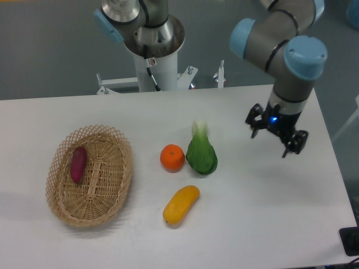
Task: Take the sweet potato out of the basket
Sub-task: 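Move the gripper from its raised pose over to the wicker basket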
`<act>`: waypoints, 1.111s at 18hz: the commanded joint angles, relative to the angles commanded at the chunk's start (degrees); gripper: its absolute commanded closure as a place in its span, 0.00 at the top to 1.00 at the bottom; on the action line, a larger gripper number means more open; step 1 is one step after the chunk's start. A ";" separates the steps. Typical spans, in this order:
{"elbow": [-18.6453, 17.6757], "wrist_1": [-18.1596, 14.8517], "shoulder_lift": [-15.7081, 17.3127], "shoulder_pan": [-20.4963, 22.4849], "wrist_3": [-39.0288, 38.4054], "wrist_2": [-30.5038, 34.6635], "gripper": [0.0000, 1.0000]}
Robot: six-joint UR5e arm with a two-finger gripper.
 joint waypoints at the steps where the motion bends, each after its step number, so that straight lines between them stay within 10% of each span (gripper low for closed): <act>1: -0.53 0.18 0.18 -1.32 -2.63 0.09 1.00; 20: -6.77 1.40 0.62 -30.23 -37.36 -2.29 1.00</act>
